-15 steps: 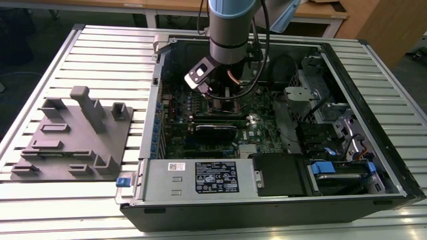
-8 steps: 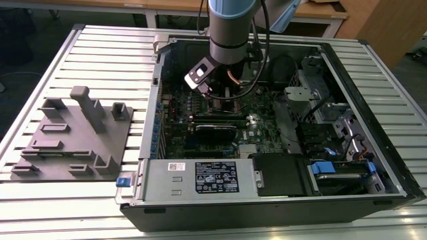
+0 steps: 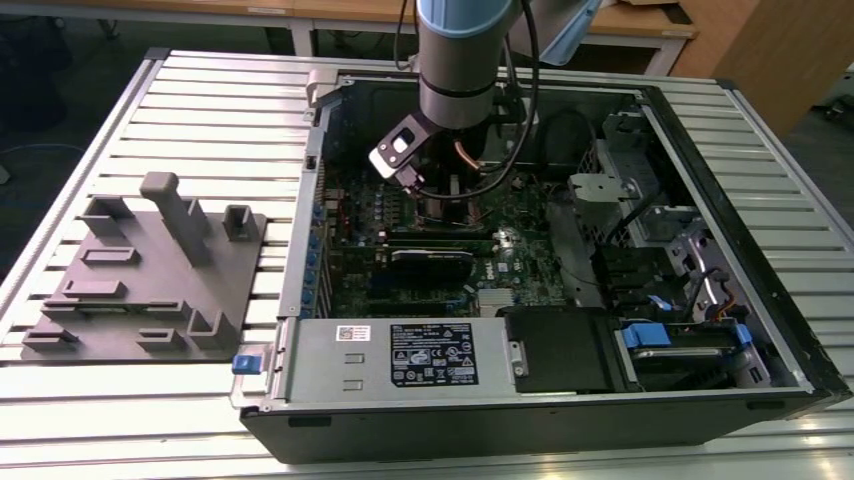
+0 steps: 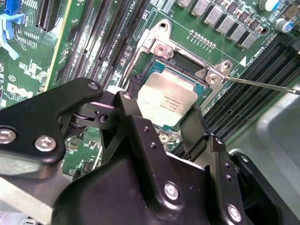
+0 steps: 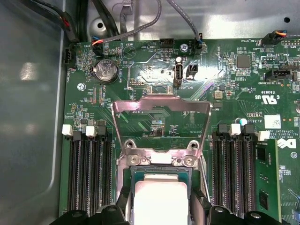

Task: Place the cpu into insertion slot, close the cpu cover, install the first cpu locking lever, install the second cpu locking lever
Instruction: 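Place the cpu into insertion slot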

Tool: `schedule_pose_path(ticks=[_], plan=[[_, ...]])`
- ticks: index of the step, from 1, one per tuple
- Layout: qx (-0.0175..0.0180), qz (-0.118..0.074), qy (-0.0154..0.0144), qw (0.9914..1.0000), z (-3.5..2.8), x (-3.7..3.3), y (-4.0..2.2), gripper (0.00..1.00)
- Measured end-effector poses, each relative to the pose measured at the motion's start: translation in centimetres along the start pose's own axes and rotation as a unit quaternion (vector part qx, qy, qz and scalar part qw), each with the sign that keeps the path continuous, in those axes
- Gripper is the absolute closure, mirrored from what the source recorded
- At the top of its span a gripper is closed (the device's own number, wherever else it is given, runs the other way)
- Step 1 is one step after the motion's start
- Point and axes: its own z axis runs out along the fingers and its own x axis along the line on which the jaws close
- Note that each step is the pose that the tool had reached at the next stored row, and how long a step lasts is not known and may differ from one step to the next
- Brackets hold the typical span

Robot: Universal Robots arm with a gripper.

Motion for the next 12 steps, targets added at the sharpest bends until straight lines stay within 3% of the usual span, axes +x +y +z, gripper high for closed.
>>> schedule_pose_path(ticks=[6, 12], plan=[[0.0002, 0.0, 0.0, 1.0, -0.41, 0.04, 0.03, 0.39], [0.0003, 0.0, -0.0001, 1.0, -0.37, 0.03, 0.03, 0.39]])
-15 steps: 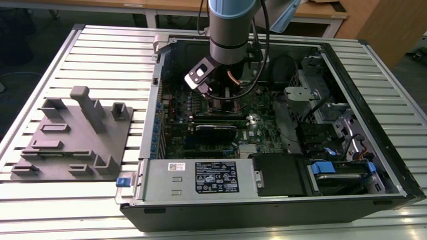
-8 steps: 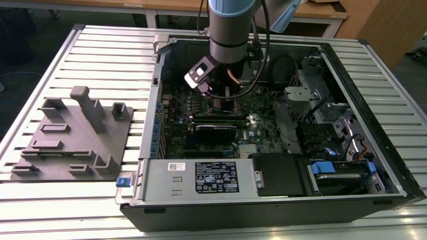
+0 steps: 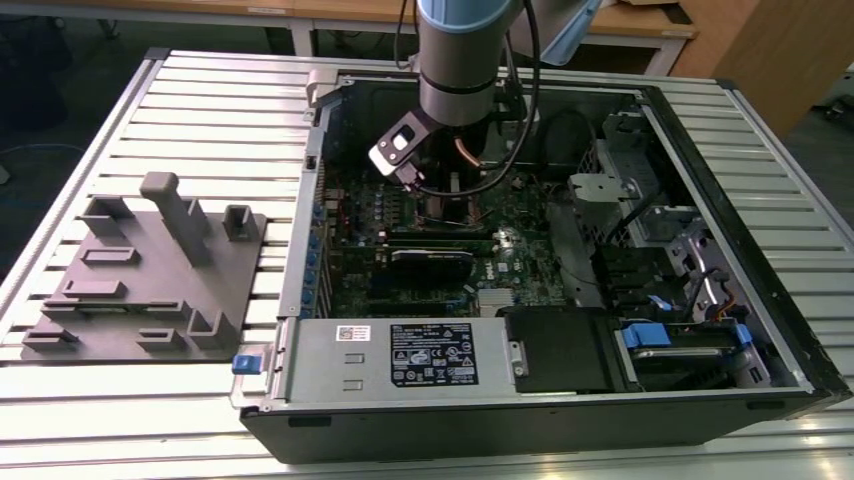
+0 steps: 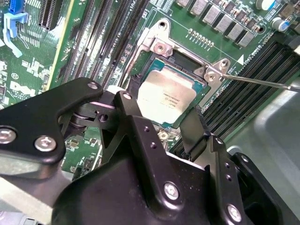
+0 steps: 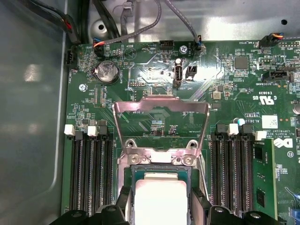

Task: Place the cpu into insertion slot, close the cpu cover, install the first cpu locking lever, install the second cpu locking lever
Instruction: 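Place the cpu into insertion slot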

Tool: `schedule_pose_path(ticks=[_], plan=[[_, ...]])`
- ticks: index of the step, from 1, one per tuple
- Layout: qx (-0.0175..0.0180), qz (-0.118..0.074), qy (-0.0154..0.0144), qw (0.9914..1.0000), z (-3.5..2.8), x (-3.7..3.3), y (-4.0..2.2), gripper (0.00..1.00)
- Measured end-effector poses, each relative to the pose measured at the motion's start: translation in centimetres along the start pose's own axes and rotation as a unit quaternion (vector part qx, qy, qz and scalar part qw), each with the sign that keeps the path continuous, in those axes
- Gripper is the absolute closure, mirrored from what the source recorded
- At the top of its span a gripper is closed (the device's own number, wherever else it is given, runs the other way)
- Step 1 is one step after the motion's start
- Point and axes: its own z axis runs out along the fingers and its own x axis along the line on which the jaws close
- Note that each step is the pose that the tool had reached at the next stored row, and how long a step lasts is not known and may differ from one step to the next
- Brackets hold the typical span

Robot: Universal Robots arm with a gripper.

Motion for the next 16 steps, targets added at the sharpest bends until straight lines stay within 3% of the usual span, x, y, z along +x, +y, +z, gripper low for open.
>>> schedule_pose_path(ticks=[6, 7, 16], plan=[[0.0, 0.0, -0.0001, 1.0, 0.02, 0.0, 0.0, 0.4], [0.0, 0.0, -0.0002, 1.0, 0.02, 0.0, 0.01, 0.47], [-0.0001, 0.0, -0.0025, 1.0, 0.03, 0.0, 0.01, 0.47]])
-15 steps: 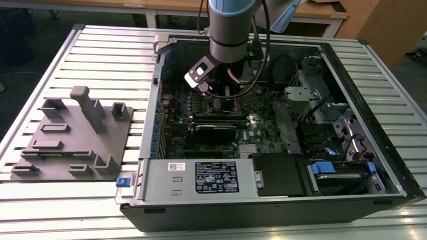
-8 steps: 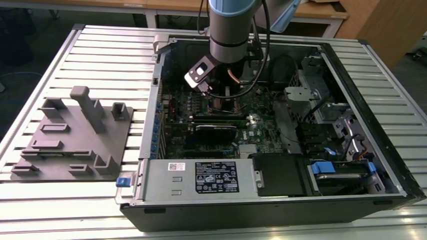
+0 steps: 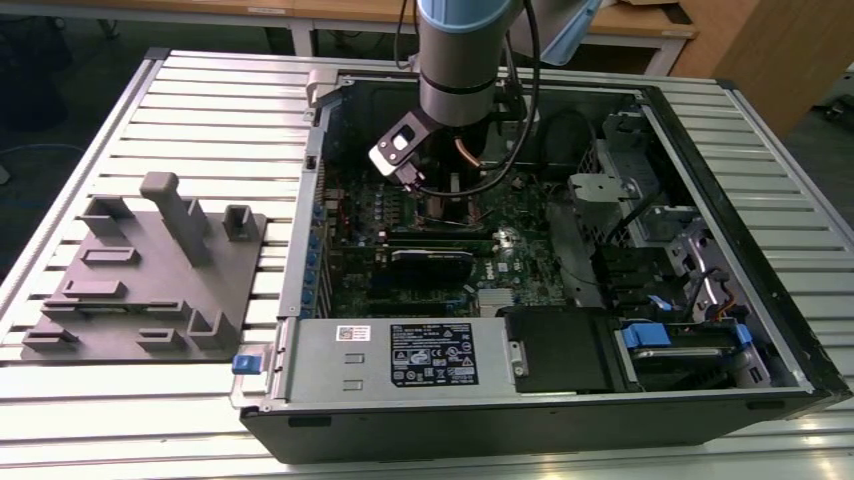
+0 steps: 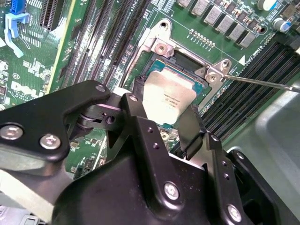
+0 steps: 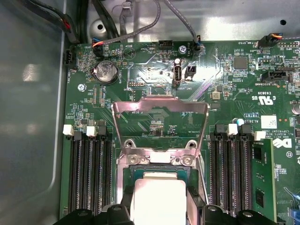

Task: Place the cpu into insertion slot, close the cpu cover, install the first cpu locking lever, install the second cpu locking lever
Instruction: 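Place the cpu into insertion slot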

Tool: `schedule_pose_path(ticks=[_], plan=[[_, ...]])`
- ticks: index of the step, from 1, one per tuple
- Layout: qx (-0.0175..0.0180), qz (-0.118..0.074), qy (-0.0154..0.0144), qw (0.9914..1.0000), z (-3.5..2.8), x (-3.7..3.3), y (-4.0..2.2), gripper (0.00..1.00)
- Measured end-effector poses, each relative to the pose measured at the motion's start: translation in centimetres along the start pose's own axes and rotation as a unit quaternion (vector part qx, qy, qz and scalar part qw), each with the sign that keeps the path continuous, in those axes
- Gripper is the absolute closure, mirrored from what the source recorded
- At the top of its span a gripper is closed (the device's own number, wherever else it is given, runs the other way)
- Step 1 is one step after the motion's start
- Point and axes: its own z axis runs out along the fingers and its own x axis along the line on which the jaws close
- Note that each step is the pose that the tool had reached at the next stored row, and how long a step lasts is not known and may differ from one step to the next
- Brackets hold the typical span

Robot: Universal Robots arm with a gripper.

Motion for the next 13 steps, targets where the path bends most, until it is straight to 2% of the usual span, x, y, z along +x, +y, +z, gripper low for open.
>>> schedule_pose_path(ticks=[4, 5, 10, 13], plan=[[0.0, 0.0, -0.0001, 1.0, 0.0, 0.0, 0.0, 0.46], [0.0, 0.0, -0.0001, 1.0, 0.0, 0.0, 0.0, 0.4], [0.0003, 0.0, -0.0002, 1.0, -0.13, 0.01, 0.01, 0.4], [0.002, 0.0, -0.0001, 1.0, -0.4, 0.03, 0.04, 0.4]])
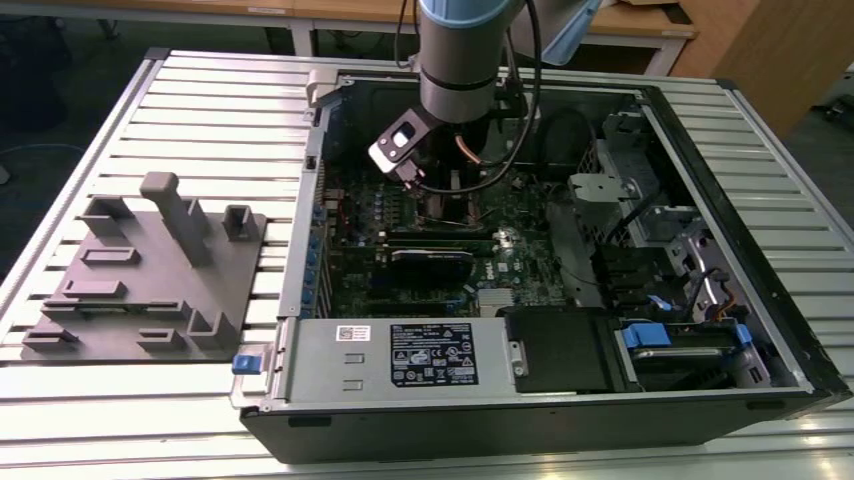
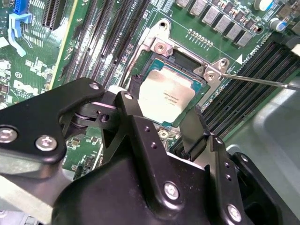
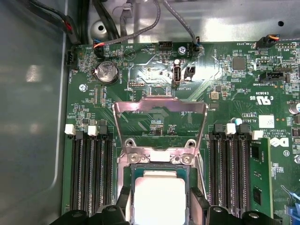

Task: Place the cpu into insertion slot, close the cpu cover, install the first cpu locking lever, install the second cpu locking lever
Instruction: 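Place the cpu into insertion slot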

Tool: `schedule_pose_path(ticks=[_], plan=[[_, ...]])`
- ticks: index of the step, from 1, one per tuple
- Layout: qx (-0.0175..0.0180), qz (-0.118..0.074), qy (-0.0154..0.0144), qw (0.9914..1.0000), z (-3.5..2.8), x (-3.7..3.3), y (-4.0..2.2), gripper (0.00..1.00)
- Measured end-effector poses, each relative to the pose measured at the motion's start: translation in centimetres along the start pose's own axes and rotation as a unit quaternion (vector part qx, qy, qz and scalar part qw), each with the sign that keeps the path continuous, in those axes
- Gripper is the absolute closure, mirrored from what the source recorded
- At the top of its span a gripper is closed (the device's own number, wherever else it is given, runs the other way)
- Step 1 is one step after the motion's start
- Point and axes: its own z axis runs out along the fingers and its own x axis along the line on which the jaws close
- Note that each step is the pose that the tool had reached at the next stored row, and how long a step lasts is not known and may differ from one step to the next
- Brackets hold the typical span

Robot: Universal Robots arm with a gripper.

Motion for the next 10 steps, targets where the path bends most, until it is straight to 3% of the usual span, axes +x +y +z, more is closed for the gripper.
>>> schedule_pose_path(ticks=[6, 10], plan=[[0.0071, 0.001, -0.0001, 0.99997, -0.4, 0.03, 0.12, 0.4], [0.0099, 0.001, -0.0001, 0.99995, -0.45, 0.03, 0.17, 0.4]])
